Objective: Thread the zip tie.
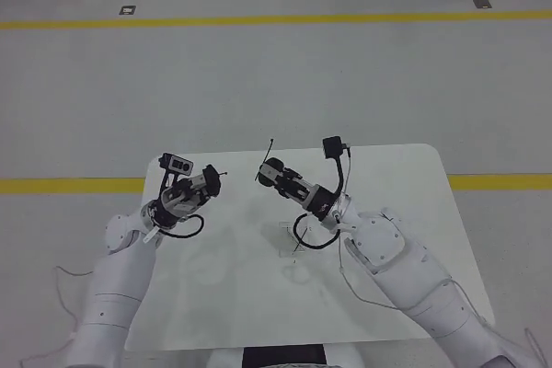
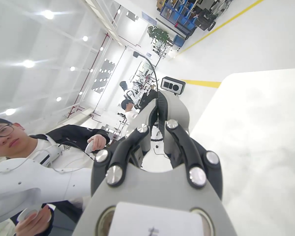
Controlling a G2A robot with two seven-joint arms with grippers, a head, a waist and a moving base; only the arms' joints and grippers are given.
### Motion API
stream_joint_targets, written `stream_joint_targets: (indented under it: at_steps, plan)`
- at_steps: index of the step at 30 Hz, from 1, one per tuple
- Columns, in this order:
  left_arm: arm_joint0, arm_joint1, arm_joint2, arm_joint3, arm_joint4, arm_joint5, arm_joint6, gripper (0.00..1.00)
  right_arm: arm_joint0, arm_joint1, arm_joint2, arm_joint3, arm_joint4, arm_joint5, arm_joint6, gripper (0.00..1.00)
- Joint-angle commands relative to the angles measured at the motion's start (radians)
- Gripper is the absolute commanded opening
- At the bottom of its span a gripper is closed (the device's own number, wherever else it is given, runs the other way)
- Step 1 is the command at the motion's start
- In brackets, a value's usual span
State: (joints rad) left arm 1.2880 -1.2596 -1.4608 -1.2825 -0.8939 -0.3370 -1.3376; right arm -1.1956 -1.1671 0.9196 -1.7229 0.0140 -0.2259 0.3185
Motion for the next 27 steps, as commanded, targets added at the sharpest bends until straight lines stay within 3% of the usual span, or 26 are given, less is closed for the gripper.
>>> stream_joint_targets:
  at_steps: [1,8,27]
  plan:
    - [-0.007,-0.004,0.018,0.003,-0.005,-0.003,0.013,0.00,0.000,0.000,0.000,0.000,0.000,0.000,0.000,0.00]
    - [-0.026,-0.021,0.045,0.051,-0.006,-0.003,0.023,0.00,0.000,0.000,0.000,0.000,0.000,0.000,0.000,0.00]
    - [-0.026,-0.021,0.045,0.051,-0.006,-0.003,0.023,0.00,0.000,0.000,0.000,0.000,0.000,0.000,0.000,0.00]
